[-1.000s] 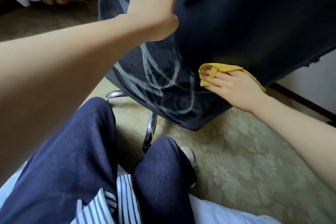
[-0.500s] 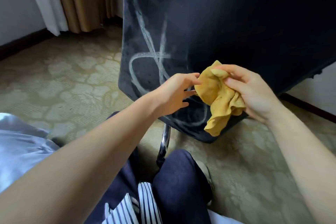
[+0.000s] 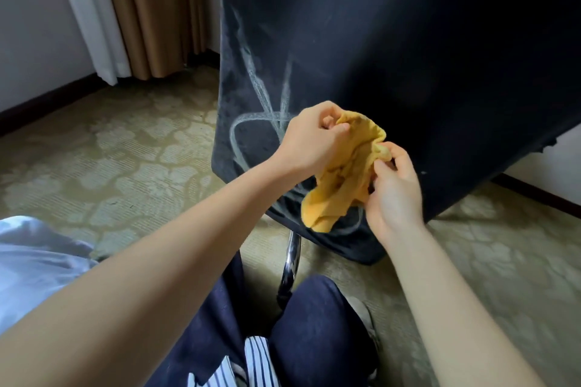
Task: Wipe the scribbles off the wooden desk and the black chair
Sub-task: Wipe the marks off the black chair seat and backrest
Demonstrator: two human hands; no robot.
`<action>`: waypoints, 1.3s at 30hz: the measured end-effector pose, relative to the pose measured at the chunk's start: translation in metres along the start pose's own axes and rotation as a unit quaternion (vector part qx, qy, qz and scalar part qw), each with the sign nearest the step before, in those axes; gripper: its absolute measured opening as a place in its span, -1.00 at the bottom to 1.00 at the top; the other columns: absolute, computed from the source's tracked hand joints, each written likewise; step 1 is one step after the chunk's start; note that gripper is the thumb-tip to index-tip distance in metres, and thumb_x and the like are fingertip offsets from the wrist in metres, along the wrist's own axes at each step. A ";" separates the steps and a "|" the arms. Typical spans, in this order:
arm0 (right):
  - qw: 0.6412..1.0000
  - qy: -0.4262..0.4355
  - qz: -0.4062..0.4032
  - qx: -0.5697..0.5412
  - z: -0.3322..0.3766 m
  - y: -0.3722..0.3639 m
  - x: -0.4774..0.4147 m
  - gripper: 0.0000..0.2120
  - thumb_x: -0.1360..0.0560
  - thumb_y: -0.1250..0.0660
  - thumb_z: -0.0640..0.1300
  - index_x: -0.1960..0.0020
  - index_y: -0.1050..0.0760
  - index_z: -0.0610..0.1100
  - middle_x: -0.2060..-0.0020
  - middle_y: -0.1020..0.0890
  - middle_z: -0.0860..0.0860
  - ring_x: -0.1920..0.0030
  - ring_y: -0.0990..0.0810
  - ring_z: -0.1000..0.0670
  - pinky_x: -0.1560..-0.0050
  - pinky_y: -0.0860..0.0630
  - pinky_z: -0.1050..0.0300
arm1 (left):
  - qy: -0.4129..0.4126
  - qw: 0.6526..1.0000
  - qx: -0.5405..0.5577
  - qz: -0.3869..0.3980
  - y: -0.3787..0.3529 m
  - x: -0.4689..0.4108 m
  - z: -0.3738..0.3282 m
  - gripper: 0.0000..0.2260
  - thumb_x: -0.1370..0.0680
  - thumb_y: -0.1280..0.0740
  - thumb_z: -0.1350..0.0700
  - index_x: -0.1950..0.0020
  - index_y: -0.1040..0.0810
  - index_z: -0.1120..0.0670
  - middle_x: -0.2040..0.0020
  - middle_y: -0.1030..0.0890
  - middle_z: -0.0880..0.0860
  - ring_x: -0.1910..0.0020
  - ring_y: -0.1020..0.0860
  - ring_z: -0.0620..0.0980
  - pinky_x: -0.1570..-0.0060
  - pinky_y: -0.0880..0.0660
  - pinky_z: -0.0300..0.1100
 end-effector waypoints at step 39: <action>0.999 -0.023 0.023 -0.006 0.000 -0.027 0.002 -0.87 -0.62 -0.18 -0.14 -0.16 -0.39 -0.10 -0.04 -0.58 -0.06 -0.04 -0.62 -0.01 0.00 -0.61 0.08 | 0.046 0.989 -0.141 0.010 0.062 0.016 0.039 -0.85 -0.26 -0.16 0.05 0.28 -0.51 -0.01 0.15 -0.49 -0.04 0.05 -0.46 -0.01 0.14 -0.32 -0.35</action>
Point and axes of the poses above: each hand's wrist, its own x-axis away from the middle knuckle, its own y-axis out of the back of the hand, z = x × y, the point moved 10 cm from there along -x, towards the middle knuckle
